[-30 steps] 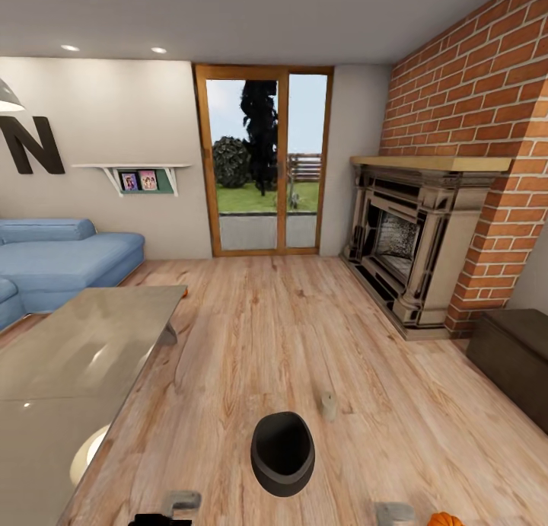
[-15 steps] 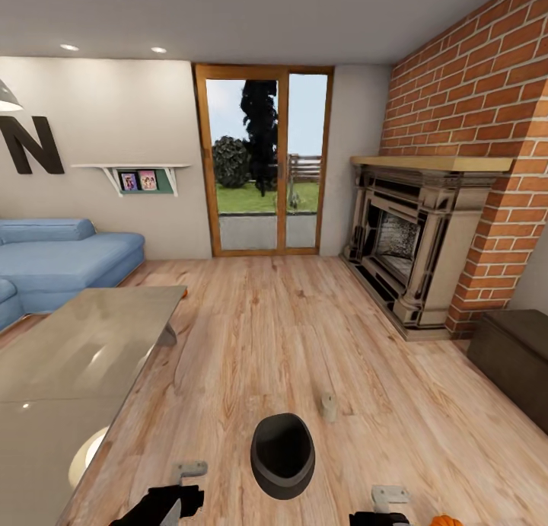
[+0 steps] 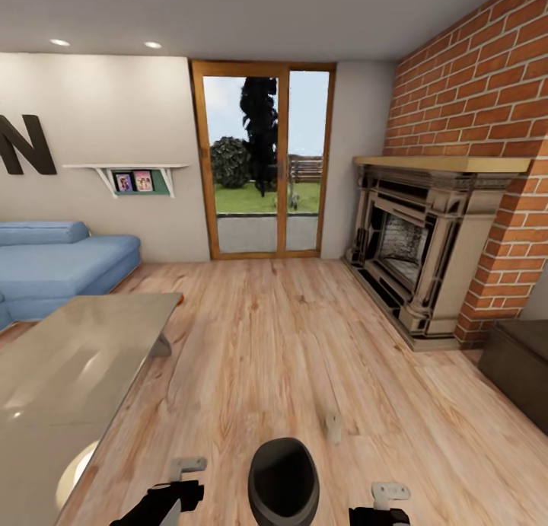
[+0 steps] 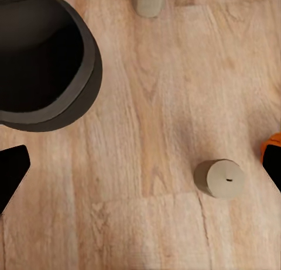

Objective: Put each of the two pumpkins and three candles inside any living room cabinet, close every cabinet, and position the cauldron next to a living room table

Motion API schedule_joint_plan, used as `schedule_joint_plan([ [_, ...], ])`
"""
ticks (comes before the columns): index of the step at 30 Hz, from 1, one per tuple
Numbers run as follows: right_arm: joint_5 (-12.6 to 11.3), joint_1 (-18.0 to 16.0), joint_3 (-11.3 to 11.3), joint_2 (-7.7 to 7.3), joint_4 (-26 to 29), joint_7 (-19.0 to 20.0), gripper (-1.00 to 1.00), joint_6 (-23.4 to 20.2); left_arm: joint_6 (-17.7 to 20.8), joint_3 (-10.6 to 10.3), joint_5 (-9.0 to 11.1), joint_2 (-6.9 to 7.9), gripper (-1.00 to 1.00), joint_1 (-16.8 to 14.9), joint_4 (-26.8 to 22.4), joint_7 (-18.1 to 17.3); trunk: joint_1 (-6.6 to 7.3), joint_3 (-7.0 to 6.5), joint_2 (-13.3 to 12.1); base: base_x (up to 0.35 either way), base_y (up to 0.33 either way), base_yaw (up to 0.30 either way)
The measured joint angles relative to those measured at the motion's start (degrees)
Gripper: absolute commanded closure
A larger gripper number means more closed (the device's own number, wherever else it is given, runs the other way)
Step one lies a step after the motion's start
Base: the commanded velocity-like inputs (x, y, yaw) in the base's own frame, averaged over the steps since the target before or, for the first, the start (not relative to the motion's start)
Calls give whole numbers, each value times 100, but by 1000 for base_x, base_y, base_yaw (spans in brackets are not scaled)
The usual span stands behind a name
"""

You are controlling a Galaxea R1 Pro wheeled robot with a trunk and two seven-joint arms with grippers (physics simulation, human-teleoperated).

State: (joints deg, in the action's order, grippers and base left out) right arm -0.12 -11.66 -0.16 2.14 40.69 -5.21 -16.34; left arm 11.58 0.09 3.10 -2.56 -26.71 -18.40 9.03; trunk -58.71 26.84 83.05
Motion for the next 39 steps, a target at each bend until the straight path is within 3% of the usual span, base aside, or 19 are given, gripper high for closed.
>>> schedule_joint_plan([
  [28,-10,-10,31,32,-76,13,-100,-74,-8,-4,3,-6,-100,0,10,-20,-2,0,0,108,17,0],
  [33,-3,-609,27,242,-83,-54,-100,-1008,-12,-8,3,-7,-100,0,8,-27,-3,-1,-1,9,2,0],
  [39,-9,-872,9,295,-121,-78,-100,-1413,-12,-6,6,-6,-100,0,7,-28,-1,0,0,83,0,0],
])
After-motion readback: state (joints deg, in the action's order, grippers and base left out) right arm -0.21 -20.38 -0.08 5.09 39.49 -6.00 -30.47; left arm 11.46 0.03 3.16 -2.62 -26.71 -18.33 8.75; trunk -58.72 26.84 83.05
